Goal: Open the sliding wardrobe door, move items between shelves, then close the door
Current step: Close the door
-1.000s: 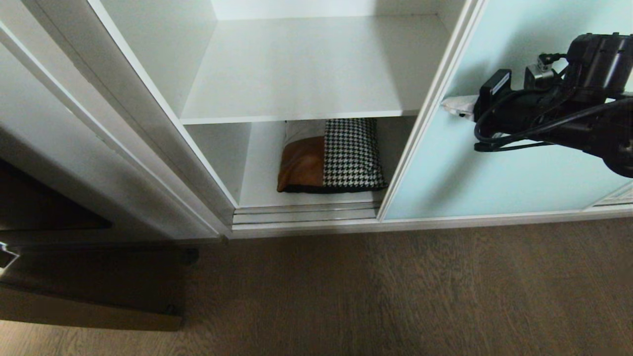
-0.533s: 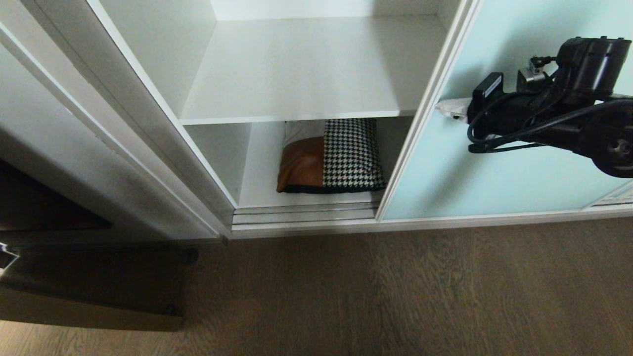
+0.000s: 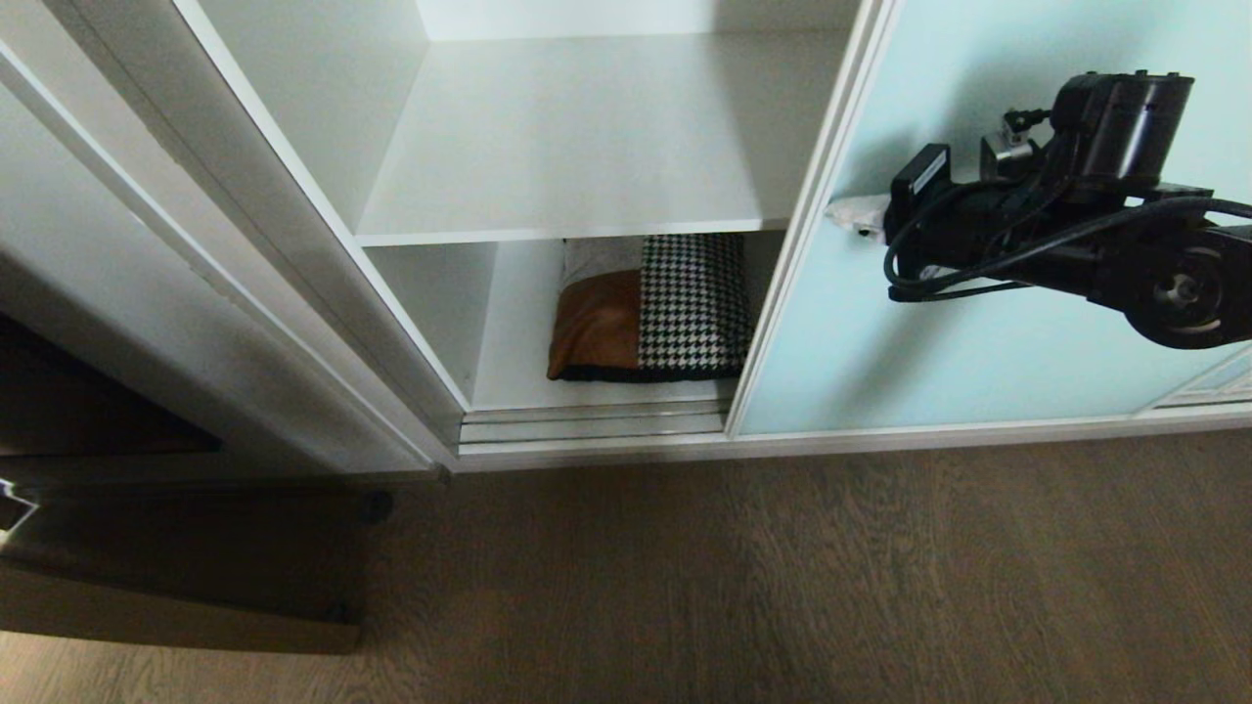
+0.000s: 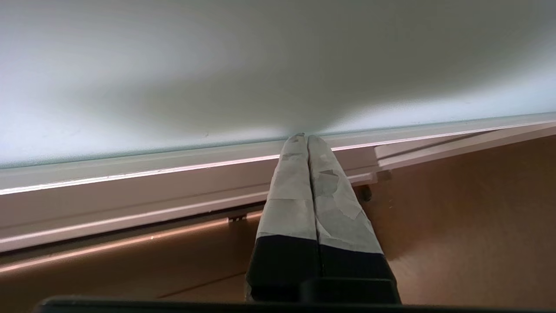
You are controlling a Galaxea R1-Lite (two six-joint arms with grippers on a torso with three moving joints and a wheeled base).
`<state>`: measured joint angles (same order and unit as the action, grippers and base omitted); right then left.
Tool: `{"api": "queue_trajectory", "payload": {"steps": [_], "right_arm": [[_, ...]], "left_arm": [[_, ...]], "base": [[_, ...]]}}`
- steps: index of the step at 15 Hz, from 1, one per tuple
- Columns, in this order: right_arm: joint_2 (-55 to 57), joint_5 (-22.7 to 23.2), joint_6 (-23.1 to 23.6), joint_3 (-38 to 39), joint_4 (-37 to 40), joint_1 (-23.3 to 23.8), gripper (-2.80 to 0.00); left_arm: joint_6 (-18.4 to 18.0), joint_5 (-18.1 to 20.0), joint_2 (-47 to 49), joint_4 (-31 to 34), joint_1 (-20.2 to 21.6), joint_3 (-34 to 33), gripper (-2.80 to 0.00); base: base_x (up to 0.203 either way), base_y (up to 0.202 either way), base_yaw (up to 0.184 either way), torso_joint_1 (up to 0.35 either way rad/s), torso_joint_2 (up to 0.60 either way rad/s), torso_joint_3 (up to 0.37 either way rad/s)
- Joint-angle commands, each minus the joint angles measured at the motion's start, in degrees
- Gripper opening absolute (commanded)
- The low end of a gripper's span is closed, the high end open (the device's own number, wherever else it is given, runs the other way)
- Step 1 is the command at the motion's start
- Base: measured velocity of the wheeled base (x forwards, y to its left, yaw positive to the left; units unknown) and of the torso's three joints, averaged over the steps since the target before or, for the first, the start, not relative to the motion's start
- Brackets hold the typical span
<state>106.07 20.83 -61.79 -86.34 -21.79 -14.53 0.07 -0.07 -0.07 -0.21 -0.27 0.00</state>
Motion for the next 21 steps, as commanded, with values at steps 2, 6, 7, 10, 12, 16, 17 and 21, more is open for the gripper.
{"api": "queue_trajectory", "payload": {"steps": [2,6,7,10,12,16,17,21], "right_arm": [[2.43,-0.06,-0.20,-2.80,-0.15,-3.25,-2.80],[4.83,-0.03,1.69,-4.91,-0.09,-8.41,-2.80],[5.78,-0.01,1.90,-5.77,-0.09,-9.80,-2.80],[8.00,0.00,4.92,-7.97,-0.02,-14.36,-2.80],[7.64,0.00,6.80,-7.14,-0.01,-16.96,-2.80],[-1.59,0.00,7.58,-0.31,-0.09,-18.29,-2.80],[-5.48,0.00,8.17,2.54,-0.04,-18.48,-2.80],[-22.68,-0.04,13.43,13.30,3.91,-16.87,-2.80]], "left_arm": [[0.01,-0.02,-0.01,-0.02,0.00,0.00,-2.80],[0.01,-0.02,-0.01,0.03,0.00,0.00,-2.80],[0.01,-0.02,-0.01,-0.01,0.00,0.00,-2.80],[0.01,-0.02,-0.01,-0.06,0.00,0.00,-2.80],[0.01,-0.02,-0.01,-0.06,0.00,0.00,-2.80],[0.01,-0.02,-0.01,-0.06,0.00,0.00,-2.80],[0.01,-0.02,-0.01,-0.06,0.00,0.00,-2.80],[0.01,-0.02,-0.01,-0.06,0.00,0.00,-2.80]], "base": [[0.000,0.000,0.000,0.000,0.00,0.000],[0.000,0.000,0.000,0.000,0.00,0.000],[0.000,0.000,0.000,0.000,0.00,0.000],[0.000,0.000,0.000,0.000,0.00,0.000],[0.000,0.000,0.000,0.000,0.00,0.000],[0.000,0.000,0.000,0.000,0.00,0.000],[0.000,0.000,0.000,0.000,0.00,0.000],[0.000,0.000,0.000,0.000,0.00,0.000]]}}
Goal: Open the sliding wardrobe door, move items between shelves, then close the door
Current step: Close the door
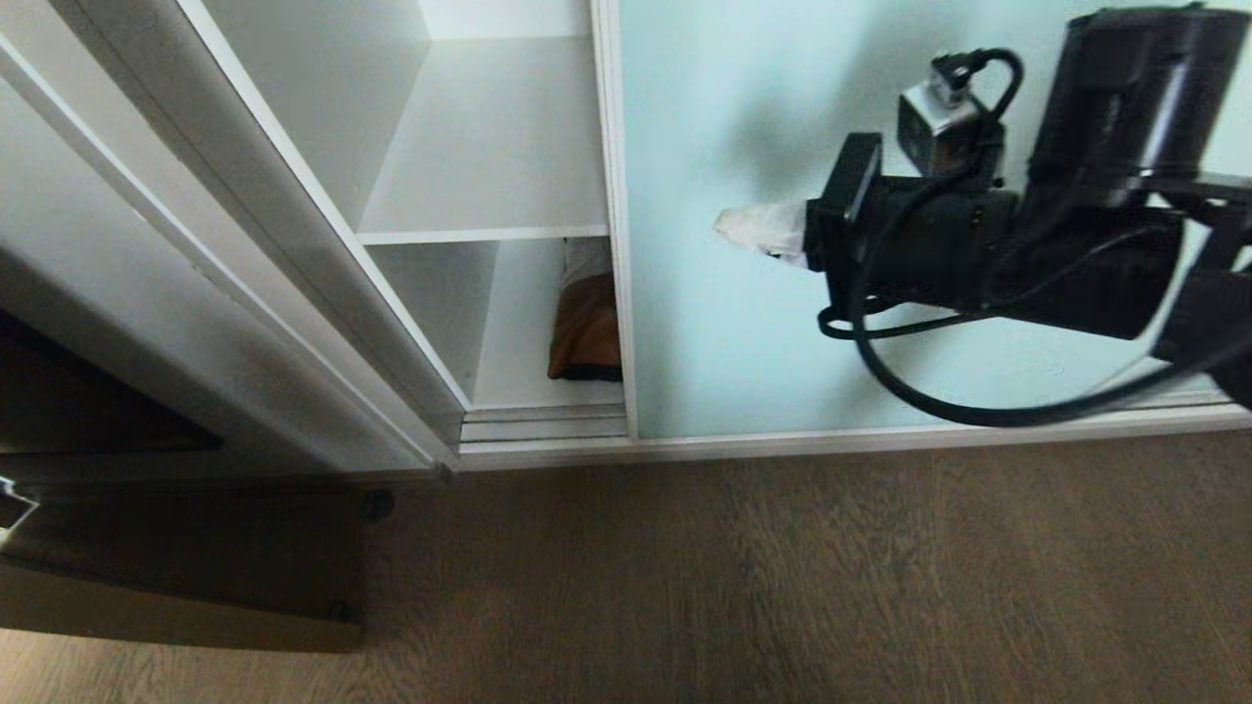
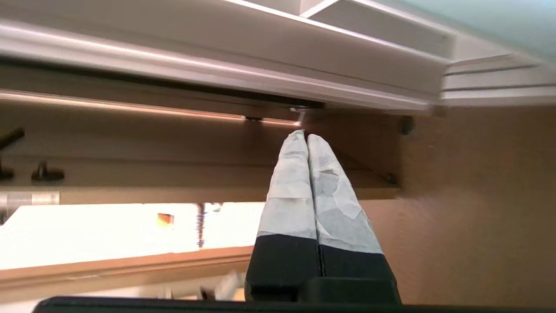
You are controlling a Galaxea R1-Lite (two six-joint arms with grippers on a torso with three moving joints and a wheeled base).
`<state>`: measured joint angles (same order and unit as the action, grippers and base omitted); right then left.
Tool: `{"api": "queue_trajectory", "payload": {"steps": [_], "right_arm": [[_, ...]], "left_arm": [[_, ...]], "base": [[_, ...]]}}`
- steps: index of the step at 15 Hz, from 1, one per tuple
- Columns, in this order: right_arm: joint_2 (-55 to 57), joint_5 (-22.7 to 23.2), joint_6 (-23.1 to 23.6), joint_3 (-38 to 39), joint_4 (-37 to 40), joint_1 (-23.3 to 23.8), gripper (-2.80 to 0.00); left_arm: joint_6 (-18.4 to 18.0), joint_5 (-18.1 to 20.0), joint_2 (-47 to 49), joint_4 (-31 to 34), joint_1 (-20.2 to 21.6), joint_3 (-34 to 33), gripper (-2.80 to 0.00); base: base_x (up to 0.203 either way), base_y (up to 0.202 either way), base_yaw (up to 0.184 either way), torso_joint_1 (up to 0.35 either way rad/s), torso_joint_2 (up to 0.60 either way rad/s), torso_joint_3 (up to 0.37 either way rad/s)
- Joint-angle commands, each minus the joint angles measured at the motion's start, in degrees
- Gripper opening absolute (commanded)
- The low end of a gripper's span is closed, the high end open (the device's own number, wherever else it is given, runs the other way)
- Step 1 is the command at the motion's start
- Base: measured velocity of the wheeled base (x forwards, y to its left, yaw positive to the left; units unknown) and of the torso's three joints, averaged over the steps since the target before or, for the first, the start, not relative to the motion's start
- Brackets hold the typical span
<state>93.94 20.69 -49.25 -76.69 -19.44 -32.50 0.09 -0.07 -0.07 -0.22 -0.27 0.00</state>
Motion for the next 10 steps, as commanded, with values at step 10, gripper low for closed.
{"api": "queue_trajectory", "payload": {"steps": [10], "right_arm": [[-65.97,-3.17,29.53,33.86,28.62,25.20,-2.80]], "left_arm": [[0.00,-0.01,-0.01,0.02,0.00,0.00,-2.80]], "base": [[0.000,0.000,0.000,0.000,0.00,0.000]]}}
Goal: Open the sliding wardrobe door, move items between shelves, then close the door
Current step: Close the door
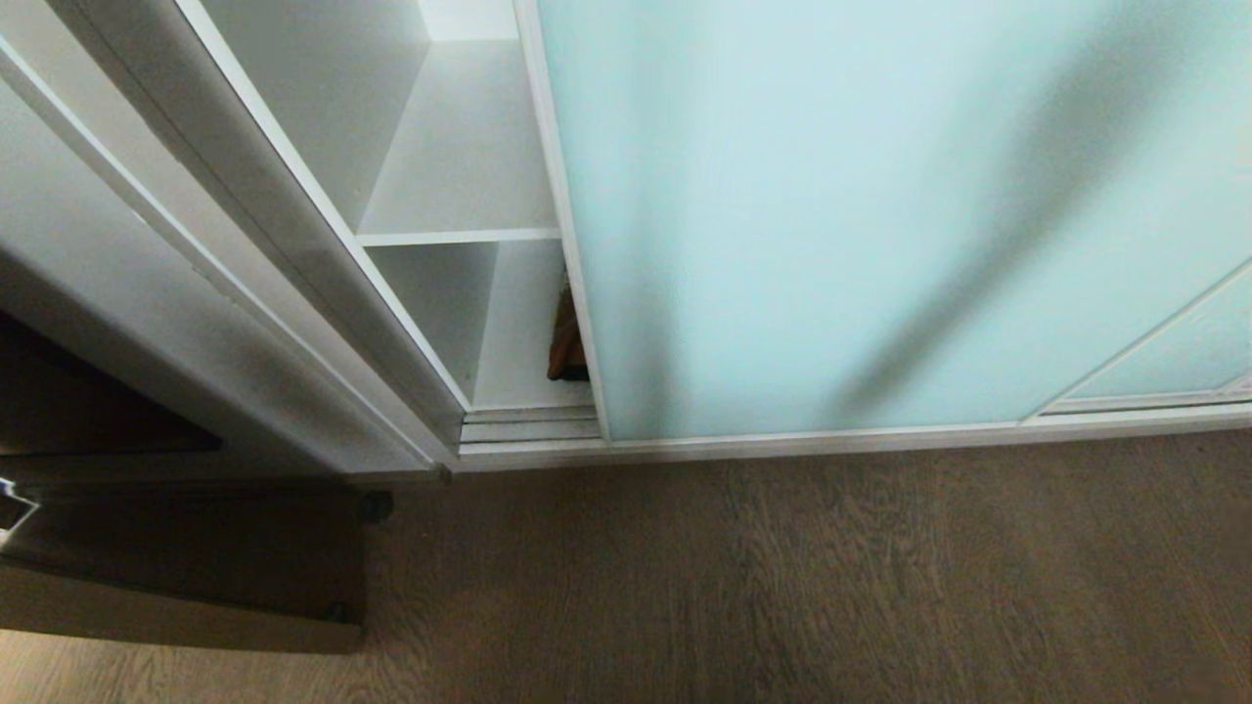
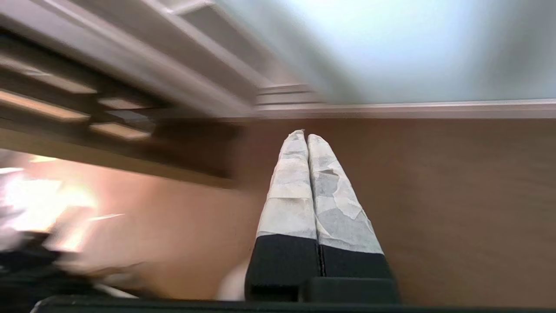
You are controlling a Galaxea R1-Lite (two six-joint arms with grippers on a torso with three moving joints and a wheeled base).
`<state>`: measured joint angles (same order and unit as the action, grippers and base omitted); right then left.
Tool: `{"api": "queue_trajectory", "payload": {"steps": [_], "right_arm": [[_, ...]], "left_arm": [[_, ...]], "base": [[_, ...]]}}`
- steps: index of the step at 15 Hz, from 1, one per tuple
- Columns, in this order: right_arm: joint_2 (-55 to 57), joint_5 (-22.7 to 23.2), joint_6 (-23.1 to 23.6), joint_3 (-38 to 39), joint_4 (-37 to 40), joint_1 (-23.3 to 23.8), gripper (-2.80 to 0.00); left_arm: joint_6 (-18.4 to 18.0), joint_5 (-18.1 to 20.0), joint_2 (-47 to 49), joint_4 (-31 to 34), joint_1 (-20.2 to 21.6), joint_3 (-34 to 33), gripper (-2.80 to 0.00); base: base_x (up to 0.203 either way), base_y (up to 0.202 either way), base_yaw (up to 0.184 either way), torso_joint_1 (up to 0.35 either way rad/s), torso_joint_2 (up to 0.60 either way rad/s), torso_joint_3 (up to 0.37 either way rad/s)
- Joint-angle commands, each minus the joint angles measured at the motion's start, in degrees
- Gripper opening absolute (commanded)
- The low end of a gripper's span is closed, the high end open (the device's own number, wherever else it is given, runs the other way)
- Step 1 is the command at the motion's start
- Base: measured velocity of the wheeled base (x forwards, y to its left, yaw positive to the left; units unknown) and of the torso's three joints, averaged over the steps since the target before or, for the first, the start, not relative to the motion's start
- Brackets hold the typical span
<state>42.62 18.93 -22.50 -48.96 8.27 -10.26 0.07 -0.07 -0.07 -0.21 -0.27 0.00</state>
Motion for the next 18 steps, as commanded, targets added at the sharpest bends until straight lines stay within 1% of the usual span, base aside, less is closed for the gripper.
{"api": "queue_trajectory", "payload": {"steps": [1,4,6,8,9,10,11,12,13,15,18], "right_arm": [[-19.91,-3.52,5.78,10.54,1.65,4.48,-2.80],[-31.09,-9.39,15.00,24.24,2.87,8.14,-2.80],[-36.88,-12.14,17.80,30.04,3.51,9.35,-2.80],[-42.13,-13.00,21.67,35.84,4.50,9.78,-2.80],[-42.72,-13.24,23.60,39.32,4.15,9.83,-2.80],[-42.78,-13.67,24.95,42.78,2.19,9.87,-2.80],[-42.80,-15.54,26.08,45.17,-1.76,9.89,-2.80],[-42.85,-17.02,26.47,46.99,-3.39,9.96,-2.80],[-42.88,-17.48,26.44,47.31,-4.05,9.99,-2.80],[-42.71,-18.07,23.00,47.38,-4.57,9.91,-2.80],[-42.79,-18.32,22.08,48.09,-6.69,9.91,-2.80]], "left_arm": [[0.01,-0.01,-0.01,-0.04,0.00,0.00,-2.80],[0.01,-0.01,-0.01,-0.06,0.00,0.00,-2.80],[0.01,-0.01,-0.01,0.03,0.00,0.00,-2.80],[0.01,-0.01,-0.01,-0.04,0.00,0.00,-2.80],[0.01,-0.01,-0.01,0.03,0.00,0.00,-2.80],[0.01,-0.01,-0.01,0.03,0.00,0.00,-2.80],[0.01,-0.01,-0.01,-0.06,0.00,0.00,-2.80],[0.01,-0.01,-0.01,-0.06,0.00,0.00,-2.80],[0.01,-0.01,-0.01,-0.06,0.00,0.00,-2.80],[0.01,-0.01,-0.01,-0.06,0.00,0.00,-2.80],[0.01,0.01,-0.01,-0.06,0.00,0.00,-2.80]], "base": [[0.000,0.000,0.000,0.000,0.00,0.000],[0.000,0.000,0.000,0.000,0.00,0.000],[0.000,0.000,0.000,0.000,0.00,0.000],[0.000,0.000,0.000,0.000,0.00,0.000],[0.000,0.000,0.000,0.000,0.00,0.000],[0.000,0.000,0.000,0.000,0.00,0.000],[0.000,0.000,0.000,0.000,0.00,0.000],[0.000,0.000,0.000,0.000,0.00,0.000],[0.000,0.000,0.000,0.000,0.00,0.000],[0.000,0.000,0.000,0.000,0.00,0.000],[0.000,0.000,0.000,0.000,0.00,0.000]]}}
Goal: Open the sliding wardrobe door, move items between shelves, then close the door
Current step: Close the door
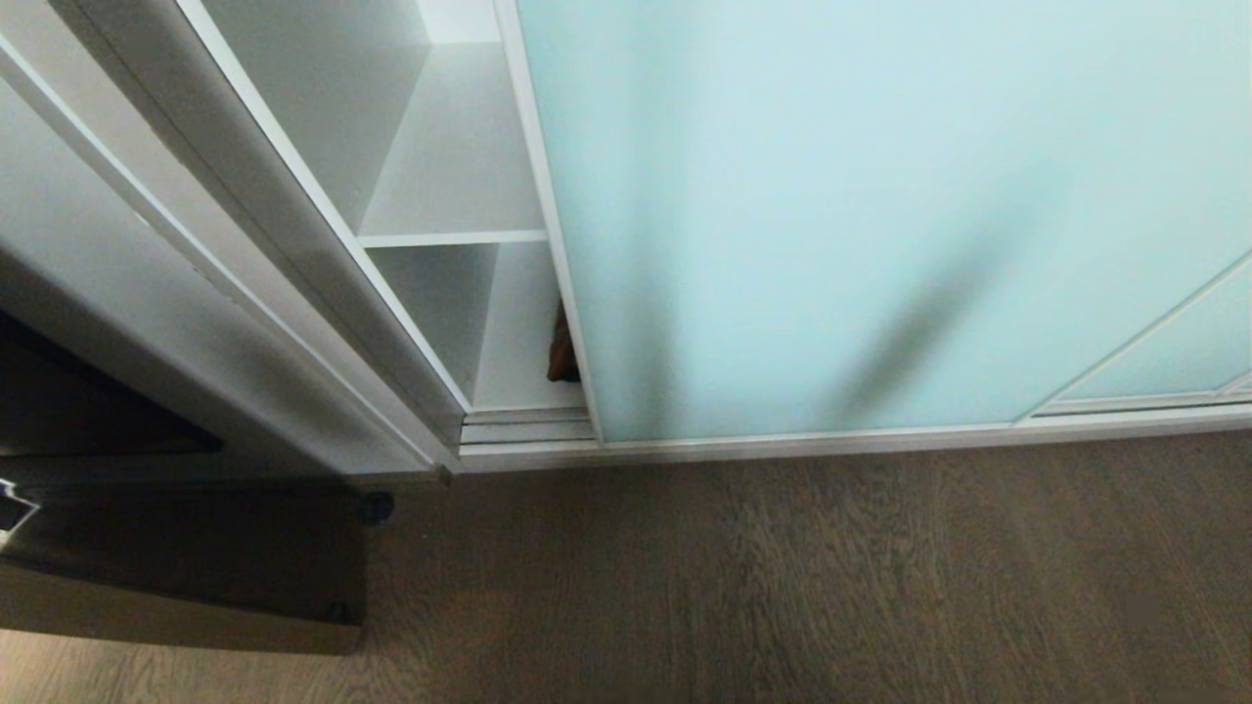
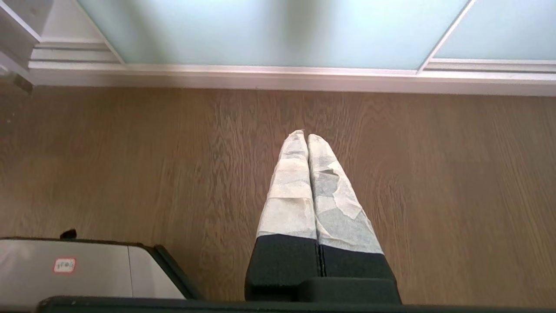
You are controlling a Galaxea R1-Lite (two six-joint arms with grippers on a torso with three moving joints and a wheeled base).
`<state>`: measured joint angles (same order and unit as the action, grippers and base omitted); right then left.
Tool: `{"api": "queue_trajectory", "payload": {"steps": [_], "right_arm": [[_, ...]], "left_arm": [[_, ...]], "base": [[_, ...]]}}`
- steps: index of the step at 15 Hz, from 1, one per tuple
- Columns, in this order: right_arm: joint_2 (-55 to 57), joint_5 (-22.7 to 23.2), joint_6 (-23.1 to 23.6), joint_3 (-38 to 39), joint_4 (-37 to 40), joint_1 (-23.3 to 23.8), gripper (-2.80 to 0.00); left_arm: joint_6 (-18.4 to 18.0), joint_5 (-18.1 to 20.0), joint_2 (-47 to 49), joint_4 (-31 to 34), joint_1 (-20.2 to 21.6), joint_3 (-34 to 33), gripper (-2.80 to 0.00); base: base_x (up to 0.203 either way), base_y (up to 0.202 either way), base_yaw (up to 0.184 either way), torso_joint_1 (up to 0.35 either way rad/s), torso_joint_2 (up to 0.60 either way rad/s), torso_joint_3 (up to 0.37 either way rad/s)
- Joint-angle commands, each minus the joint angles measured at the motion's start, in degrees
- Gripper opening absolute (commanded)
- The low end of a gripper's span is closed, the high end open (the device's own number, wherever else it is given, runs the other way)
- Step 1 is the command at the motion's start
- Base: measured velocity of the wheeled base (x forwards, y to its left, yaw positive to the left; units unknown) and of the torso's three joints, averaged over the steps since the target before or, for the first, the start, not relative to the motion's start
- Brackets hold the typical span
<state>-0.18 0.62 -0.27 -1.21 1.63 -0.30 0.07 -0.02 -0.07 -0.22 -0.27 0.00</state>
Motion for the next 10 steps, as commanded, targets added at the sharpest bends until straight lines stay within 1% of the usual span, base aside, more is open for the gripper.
{"api": "queue_trajectory", "payload": {"steps": [1,10], "right_arm": [[0.01,0.08,-0.08,0.33,-0.04,-0.05,-2.80],[0.01,0.08,-0.08,0.33,-0.05,-0.05,-2.80]], "left_arm": [[0.01,-0.06,-0.01,-0.05,0.00,0.00,-2.80],[0.01,-0.06,-0.01,-0.05,0.00,0.00,-2.80]], "base": [[0.000,0.000,0.000,0.000,0.00,0.000],[0.000,0.000,0.000,0.000,0.00,0.000]]}}
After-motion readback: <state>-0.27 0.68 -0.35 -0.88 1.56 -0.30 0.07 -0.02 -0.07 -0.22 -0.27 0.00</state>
